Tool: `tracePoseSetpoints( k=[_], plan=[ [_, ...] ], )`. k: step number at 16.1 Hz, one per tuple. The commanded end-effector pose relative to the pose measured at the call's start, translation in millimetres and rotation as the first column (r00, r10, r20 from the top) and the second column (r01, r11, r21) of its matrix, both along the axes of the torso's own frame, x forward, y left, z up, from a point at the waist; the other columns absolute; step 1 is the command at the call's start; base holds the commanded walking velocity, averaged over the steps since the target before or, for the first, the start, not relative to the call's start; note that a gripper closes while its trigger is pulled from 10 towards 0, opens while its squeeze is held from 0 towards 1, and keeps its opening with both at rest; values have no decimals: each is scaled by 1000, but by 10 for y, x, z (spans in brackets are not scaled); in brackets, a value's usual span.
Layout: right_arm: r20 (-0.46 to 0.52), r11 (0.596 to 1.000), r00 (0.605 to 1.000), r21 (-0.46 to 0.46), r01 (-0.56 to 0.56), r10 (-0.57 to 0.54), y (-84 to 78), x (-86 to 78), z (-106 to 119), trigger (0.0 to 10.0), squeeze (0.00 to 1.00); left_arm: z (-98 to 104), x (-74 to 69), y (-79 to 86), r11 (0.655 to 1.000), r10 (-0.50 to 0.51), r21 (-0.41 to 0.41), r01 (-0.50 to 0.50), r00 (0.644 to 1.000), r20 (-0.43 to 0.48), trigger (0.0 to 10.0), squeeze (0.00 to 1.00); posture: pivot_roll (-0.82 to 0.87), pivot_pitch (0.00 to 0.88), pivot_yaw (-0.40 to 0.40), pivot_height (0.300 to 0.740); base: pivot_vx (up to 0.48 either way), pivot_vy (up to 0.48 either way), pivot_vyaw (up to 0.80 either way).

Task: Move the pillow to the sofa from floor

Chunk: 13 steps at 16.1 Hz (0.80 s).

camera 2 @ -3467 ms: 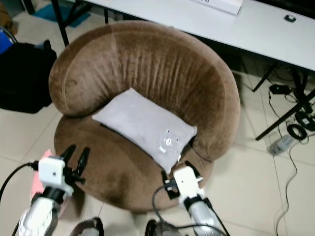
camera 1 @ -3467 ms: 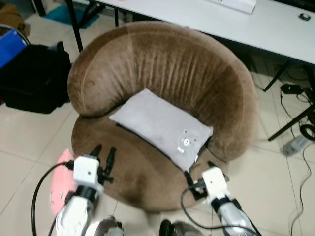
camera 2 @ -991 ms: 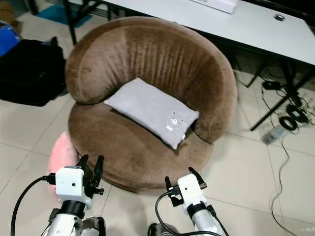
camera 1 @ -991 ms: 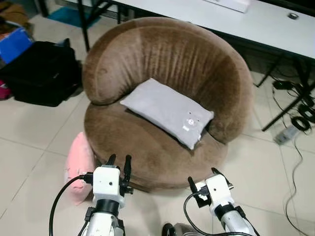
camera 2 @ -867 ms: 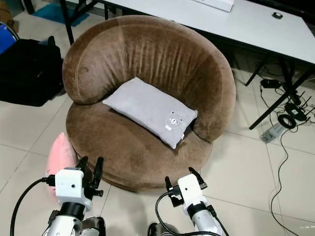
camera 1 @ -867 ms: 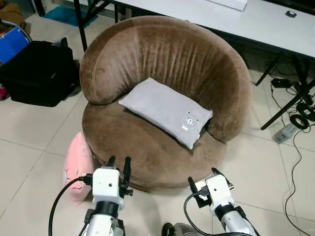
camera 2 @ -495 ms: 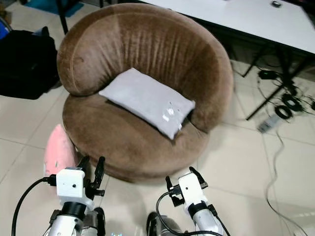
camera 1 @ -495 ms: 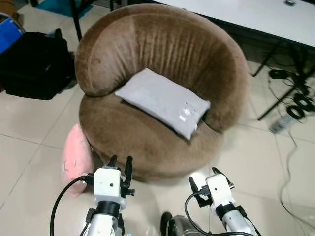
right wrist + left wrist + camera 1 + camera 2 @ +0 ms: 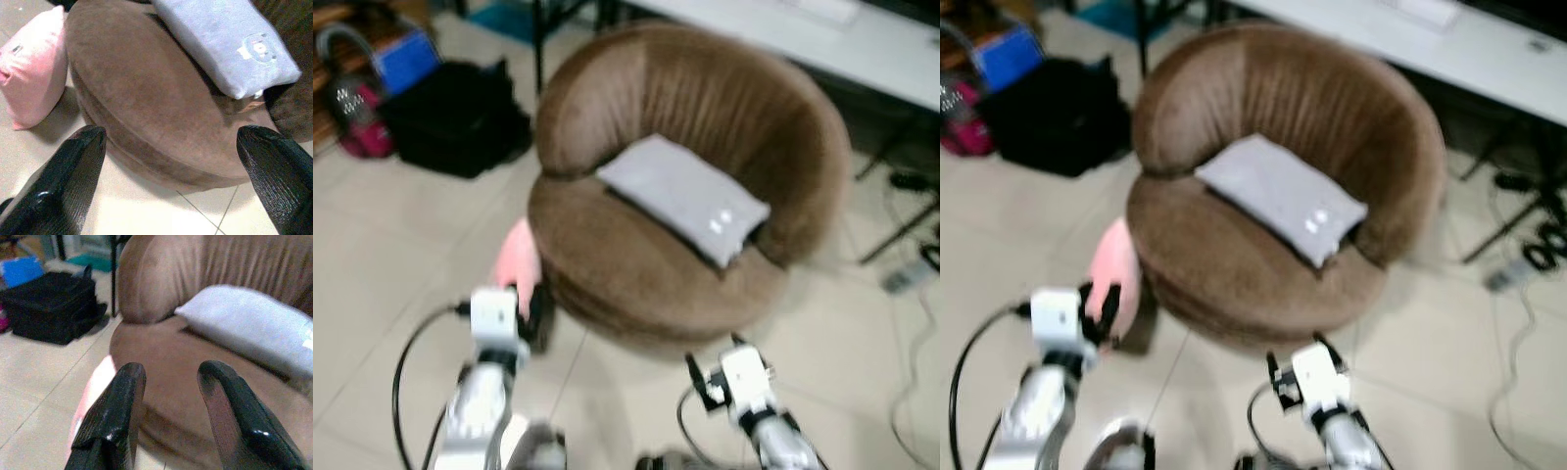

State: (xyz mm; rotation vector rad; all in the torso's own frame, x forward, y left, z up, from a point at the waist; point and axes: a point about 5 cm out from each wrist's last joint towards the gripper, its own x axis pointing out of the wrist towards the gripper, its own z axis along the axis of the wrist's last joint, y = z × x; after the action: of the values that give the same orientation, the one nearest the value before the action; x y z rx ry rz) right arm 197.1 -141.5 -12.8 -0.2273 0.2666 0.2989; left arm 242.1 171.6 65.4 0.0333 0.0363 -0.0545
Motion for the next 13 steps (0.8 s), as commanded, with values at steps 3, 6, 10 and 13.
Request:
tracePoseSetpoints(
  k=[3,6,10,13],
  plan=[
    [-17,1000,1000,-22,19,-19,-92,30,-18,10000,0,-41,52,-87,999,-37,-28,37,999,-4,10000,0,71,153,-128,740,0,0,0],
    [-7,1000,1000,-21,17,-17,-97,69,-1,10000,0,17,117,-113,999,-34,-22,34,999,18,10000,0,70,196,-153,740,0,0,0],
    [-12,1000,1000,-28,9,-9,-127,107,10,10000,0,21,130,-174,998,-20,-54,21,1000,21,10000,0,66,217,-172,740,0,113,0],
    [-18,999,1000,-32,1,-2,-140,128,14,10000,0,30,136,-205,995,-16,-98,18,1000,23,10000,0,63,221,-180,740,0,455,0]
  ],
)
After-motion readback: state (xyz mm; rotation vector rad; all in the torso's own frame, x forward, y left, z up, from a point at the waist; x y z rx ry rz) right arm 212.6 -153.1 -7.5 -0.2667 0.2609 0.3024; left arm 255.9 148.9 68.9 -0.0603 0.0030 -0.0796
